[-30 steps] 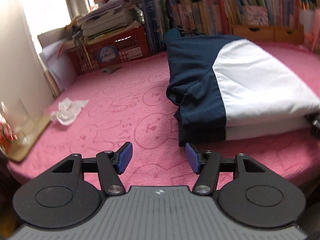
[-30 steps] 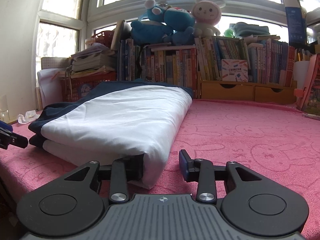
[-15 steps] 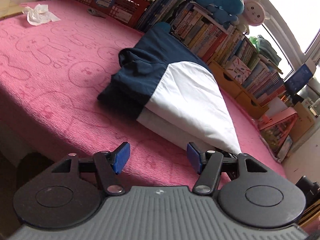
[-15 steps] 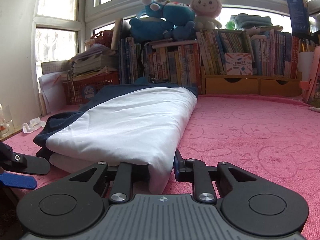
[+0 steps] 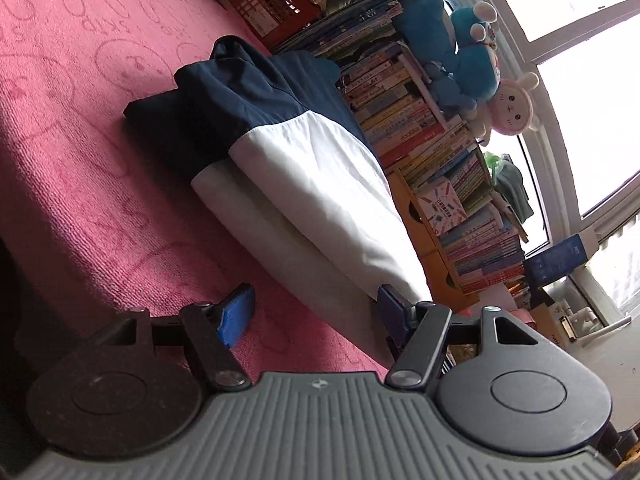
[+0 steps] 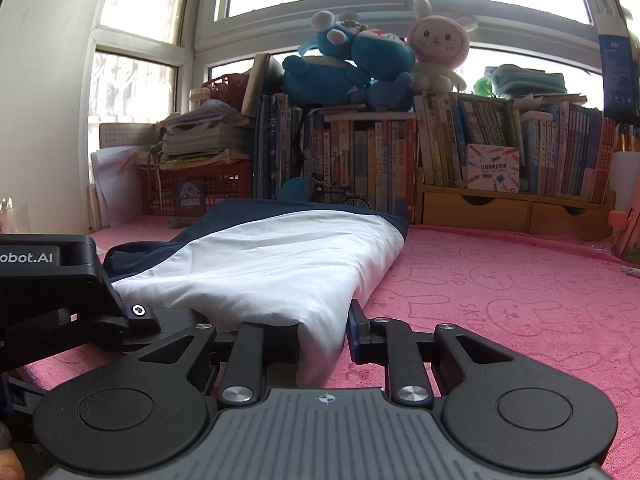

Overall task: Fold clothes
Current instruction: 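Move the left tool to the navy end of the bundle and grasp it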

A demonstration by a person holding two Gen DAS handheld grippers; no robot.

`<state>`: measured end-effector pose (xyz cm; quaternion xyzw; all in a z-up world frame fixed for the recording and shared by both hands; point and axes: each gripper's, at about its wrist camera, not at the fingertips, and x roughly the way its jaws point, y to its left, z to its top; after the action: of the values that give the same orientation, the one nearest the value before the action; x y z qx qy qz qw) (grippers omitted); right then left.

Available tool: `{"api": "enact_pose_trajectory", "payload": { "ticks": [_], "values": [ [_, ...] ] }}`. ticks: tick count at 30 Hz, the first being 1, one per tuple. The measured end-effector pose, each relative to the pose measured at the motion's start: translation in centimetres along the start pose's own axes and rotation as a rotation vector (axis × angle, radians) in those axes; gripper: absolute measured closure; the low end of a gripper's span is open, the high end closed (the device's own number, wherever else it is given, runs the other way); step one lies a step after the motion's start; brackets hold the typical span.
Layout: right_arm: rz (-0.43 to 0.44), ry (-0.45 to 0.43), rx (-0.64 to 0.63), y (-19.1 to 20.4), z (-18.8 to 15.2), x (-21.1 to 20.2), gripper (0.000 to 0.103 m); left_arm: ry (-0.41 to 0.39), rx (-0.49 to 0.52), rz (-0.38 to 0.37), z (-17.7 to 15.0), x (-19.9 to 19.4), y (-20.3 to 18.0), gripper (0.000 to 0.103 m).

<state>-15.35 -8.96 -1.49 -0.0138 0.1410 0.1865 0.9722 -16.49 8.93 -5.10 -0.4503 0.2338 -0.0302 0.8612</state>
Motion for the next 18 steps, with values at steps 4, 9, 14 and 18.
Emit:
{"api": "enact_pose_trajectory", "payload": {
  "ticks": [4,9,14,18],
  "values": [
    [-0.01,0.014,-0.011,0.1,-0.3,0.1,0.08,-0.022,0.014,0.017,0.1,-0.3,0.2,0.043],
    [-0.019,0.027,-0.014,0.2,-0.6,0.2,0.08,-0.038,-0.021,0.016,1.0,-0.6,1.1,0.048],
    [-0.027,0.03,-0.027,0.3,-0.7,0.1,0.08,-0.071,0.051,0.098,1.7,-0.7,1.0,0.054],
    [-0.031,0.035,-0.034,0.2,-0.8,0.1,0.079,-0.109,0.116,0.211,3.1,-1.3,2.0,0.08]
  ]
}}
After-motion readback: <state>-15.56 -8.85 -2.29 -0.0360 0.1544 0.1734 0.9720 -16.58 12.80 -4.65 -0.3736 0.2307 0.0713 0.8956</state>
